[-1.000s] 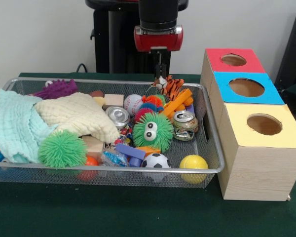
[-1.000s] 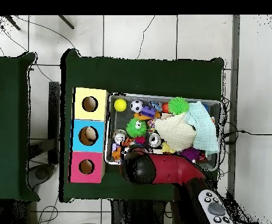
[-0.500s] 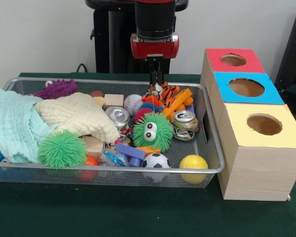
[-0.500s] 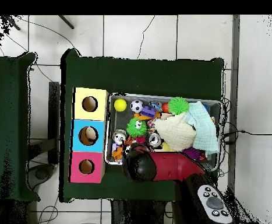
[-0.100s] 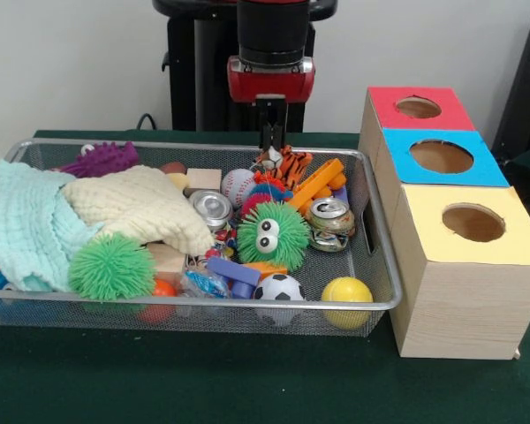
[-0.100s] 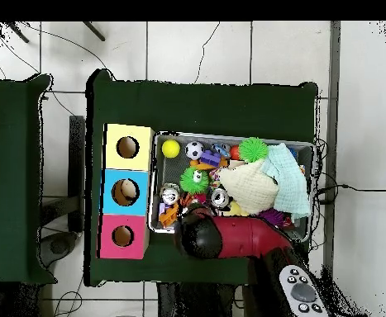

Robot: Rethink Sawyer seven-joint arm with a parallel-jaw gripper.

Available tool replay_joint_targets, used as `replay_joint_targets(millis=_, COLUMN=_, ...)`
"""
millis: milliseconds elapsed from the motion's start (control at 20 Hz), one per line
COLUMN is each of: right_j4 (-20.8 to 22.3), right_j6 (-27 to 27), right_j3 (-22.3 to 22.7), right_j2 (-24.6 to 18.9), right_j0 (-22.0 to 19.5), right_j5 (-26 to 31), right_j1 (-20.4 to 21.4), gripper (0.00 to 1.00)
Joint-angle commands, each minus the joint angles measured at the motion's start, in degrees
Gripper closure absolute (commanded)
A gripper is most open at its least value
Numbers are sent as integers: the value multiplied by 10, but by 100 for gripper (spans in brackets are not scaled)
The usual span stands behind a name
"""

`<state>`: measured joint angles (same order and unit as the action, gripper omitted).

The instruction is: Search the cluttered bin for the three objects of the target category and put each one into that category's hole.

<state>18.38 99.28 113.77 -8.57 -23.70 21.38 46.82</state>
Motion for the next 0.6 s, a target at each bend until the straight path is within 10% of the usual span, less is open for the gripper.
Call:
replay_joint_targets(millis=50, right_j4=-19, right_j6=-28, right_j3=-33, right_j2=30, right_j0=-3, right_j5=224, right_j1=118, gripper=100)
replay_joint_targets(millis=250, right_j4=-44, right_j6=-57, right_j3=-11, right_j2=29, right_j0=-16, right_j5=316, right_j1=230, gripper=100)
replay_joint_targets(millis=600, right_j4=5, right_j6=-112, right_j3=-57, right_j2=43, right_j0=-34, right_j5=420, right_j1=310, gripper=100)
